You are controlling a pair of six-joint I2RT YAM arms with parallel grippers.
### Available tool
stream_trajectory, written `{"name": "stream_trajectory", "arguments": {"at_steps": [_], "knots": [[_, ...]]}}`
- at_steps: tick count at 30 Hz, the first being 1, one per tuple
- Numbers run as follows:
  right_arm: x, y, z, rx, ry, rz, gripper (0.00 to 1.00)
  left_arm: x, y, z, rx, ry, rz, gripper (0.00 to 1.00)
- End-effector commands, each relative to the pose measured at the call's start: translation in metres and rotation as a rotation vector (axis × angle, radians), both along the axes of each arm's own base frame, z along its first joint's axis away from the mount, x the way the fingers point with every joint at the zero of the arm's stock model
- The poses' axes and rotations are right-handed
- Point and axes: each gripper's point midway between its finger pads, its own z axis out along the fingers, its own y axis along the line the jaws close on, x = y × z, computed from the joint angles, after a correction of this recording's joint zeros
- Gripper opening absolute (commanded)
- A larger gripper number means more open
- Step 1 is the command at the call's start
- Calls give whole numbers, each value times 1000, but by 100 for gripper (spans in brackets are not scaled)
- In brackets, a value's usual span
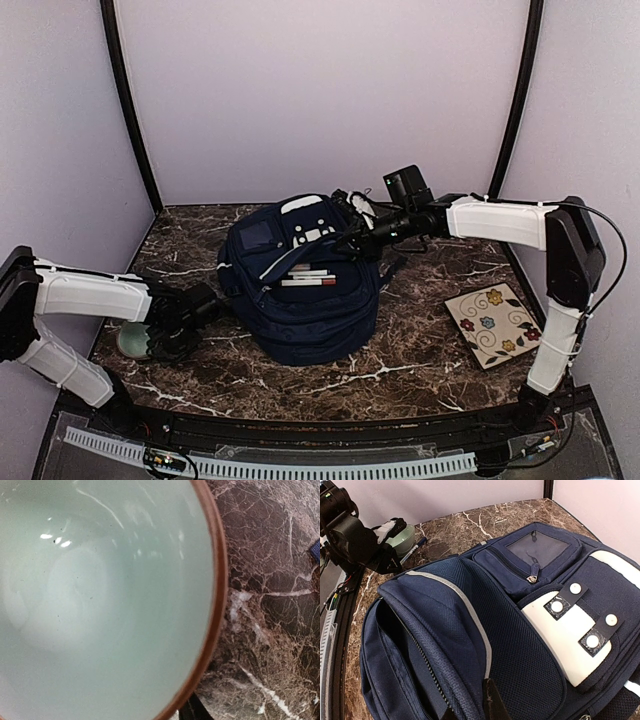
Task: Pack the student bag
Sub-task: Move the pen to the center of the board.
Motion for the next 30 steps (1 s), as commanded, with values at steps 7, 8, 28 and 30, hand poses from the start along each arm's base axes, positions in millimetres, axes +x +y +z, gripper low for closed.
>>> {"name": "stream_trajectory", "arguments": {"at_steps": [7, 8, 28, 30], "knots": [[-3, 6, 15, 67, 17, 37, 0, -8, 11, -13, 19, 44, 20, 26], [-3, 6, 15, 68, 17, 37, 0, -9, 11, -13, 16, 44, 20, 26], [-1, 5, 12, 61, 15, 30, 0, -18, -47, -13, -118, 157, -184, 4], [0, 5, 13, 62, 12, 28, 0, -33, -62, -12, -108, 213, -261, 4]]}}
